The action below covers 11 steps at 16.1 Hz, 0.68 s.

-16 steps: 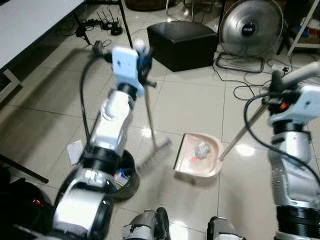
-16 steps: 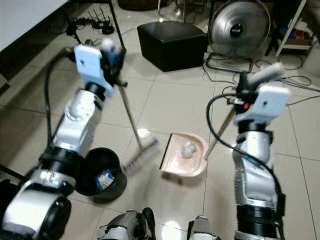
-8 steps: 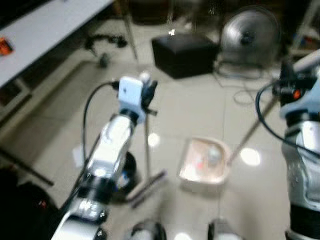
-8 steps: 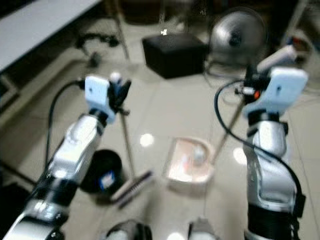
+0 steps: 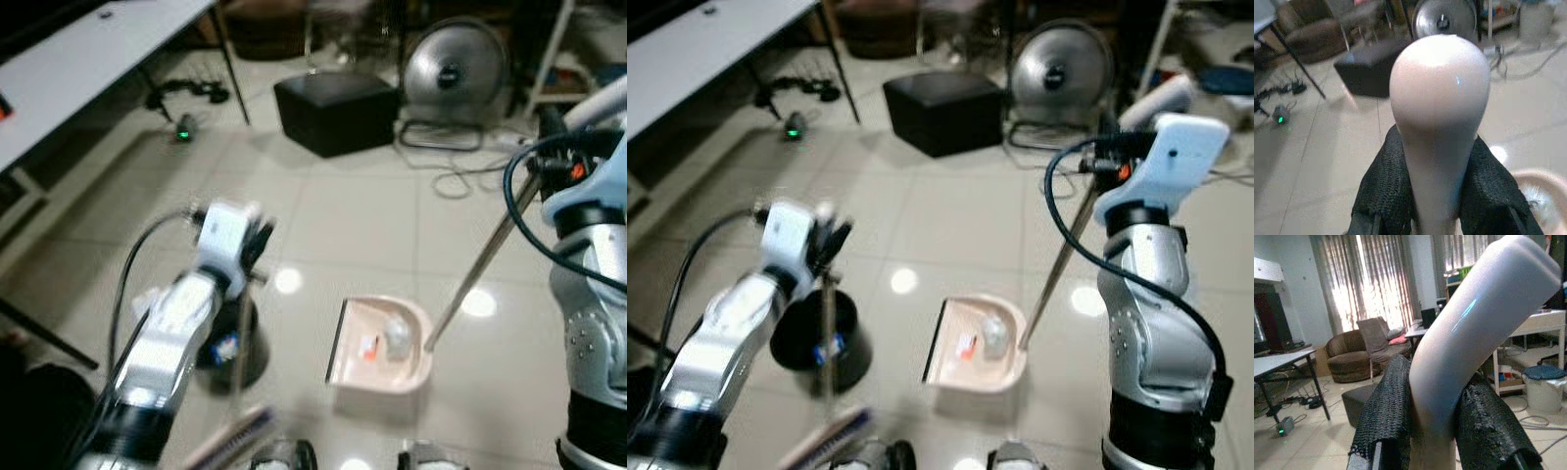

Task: Sweep floor

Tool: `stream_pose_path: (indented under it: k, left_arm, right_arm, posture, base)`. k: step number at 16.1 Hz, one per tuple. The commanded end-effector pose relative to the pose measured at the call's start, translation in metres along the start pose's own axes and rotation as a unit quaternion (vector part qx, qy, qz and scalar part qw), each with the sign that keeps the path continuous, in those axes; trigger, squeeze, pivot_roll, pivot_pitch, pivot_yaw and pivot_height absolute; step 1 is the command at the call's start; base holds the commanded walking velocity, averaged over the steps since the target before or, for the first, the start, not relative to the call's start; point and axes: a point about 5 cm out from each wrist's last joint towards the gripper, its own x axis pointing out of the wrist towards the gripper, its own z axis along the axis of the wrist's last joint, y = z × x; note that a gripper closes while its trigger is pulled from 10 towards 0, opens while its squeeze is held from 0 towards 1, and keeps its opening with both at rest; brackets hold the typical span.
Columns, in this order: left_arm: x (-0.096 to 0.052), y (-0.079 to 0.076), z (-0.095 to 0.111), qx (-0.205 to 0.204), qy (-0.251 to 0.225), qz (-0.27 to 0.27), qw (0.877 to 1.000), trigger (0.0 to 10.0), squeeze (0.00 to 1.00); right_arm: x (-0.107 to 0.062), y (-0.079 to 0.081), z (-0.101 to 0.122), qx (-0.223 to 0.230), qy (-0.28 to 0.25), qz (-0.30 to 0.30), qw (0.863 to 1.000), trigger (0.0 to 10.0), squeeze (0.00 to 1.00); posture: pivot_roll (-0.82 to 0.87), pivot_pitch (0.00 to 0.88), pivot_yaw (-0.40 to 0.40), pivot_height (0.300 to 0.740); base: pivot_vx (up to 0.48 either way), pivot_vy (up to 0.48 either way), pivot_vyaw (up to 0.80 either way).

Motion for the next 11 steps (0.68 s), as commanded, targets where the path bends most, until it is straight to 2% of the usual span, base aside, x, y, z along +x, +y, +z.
stream_pose_path:
  k: [1,6,9,11]
  left_arm:
    - [-0.005,0.013,0.009,0.018,-0.004,0.028,0.999,10.0,0.0]
    - [-0.028,0.022,-0.01,0.01,0.04,0.069,0.997,10.0,0.0]
    - [-0.033,0.027,-0.006,0.005,0.039,0.101,0.994,10.0,0.0]
    - [-0.037,0.027,-0.002,-0.003,0.032,0.104,0.994,10.0,0.0]
  right_arm:
    - [0.001,0.009,0.018,0.014,-0.033,0.017,0.999,10.0,0.0]
    - [0.003,0.022,0.028,0.025,-0.028,0.063,0.997,10.0,0.0]
    - [0.01,0.025,0.034,0.048,-0.029,0.079,0.995,10.0,0.0]
    - [0.017,0.028,0.04,0.076,-0.034,0.089,0.993,10.0,0.0]
  posture:
    - [-0.08,0.056,0.126,0.74]
    - [-0.07,0.061,0.069,0.74]
    - [-0.05,0.061,0.032,0.74]
    - [-0.05,0.063,0.027,0.74]
  base:
    - [0.0,0.0,0.0]
    - [0.0,0.0,0.0]
    - [0.0,0.0,0.0]
    - [0.0,0.0,0.0]
